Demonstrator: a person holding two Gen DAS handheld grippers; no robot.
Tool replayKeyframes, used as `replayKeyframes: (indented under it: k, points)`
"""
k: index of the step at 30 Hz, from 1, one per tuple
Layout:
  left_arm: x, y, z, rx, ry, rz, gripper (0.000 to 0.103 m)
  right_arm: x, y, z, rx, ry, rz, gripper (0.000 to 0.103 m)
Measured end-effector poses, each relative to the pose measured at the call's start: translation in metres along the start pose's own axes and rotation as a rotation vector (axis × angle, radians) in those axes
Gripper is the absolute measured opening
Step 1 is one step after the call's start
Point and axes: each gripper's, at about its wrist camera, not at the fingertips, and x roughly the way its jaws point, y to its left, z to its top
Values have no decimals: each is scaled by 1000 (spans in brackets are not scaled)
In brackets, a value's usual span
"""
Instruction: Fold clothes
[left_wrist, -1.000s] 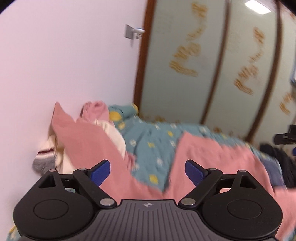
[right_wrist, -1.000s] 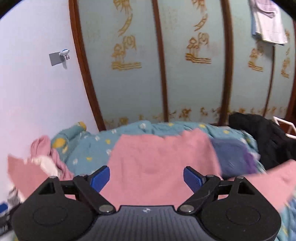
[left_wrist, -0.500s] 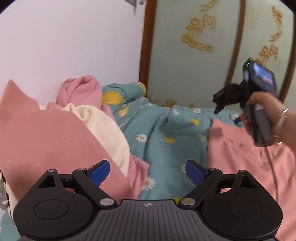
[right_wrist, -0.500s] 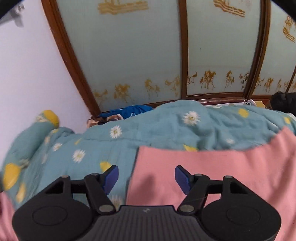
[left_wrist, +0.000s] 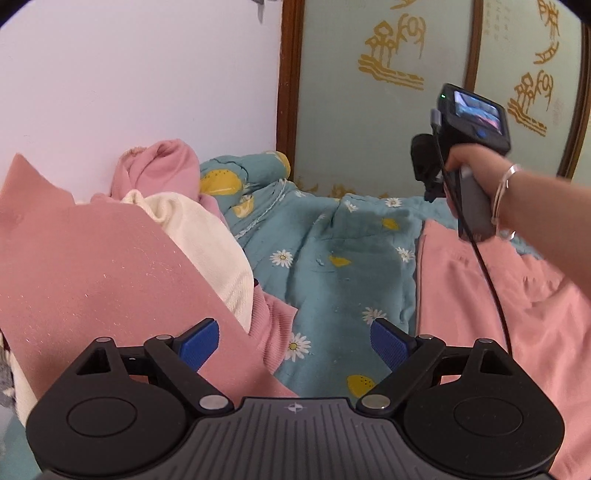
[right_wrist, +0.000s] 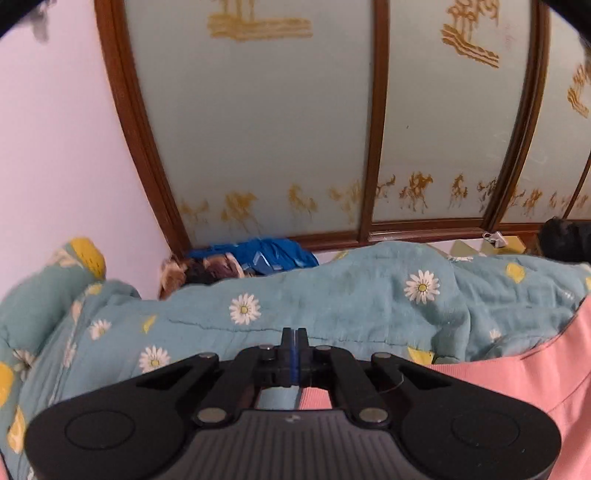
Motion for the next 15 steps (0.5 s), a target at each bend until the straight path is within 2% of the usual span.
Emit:
replayKeyframes:
  k: [2, 4, 5, 7, 10, 12, 15]
  points:
    - [2, 3, 1, -14, 4, 6, 90, 8, -9, 4, 43, 70, -23, 11]
    - [5, 8, 2, -46, 23, -14, 90, 19, -23, 4, 49, 149, -70, 36]
    - [6, 10, 2, -60, 31, -25, 90, 23, -26, 2, 35, 165, -77, 38]
    - [6, 13, 2, -66, 33, -27, 90, 25, -29, -1, 28, 174, -64, 38]
    - [7, 16, 1, -66, 29, -17, 90, 28, -30, -7, 31, 168, 22, 42]
    - [7, 15, 3, -69, 33, -17, 90, 32, -20, -11, -8, 159, -4, 41]
    - [9, 16, 3, -72, 38, -19, 90, 38, -12, -16, -32, 154, -68, 15]
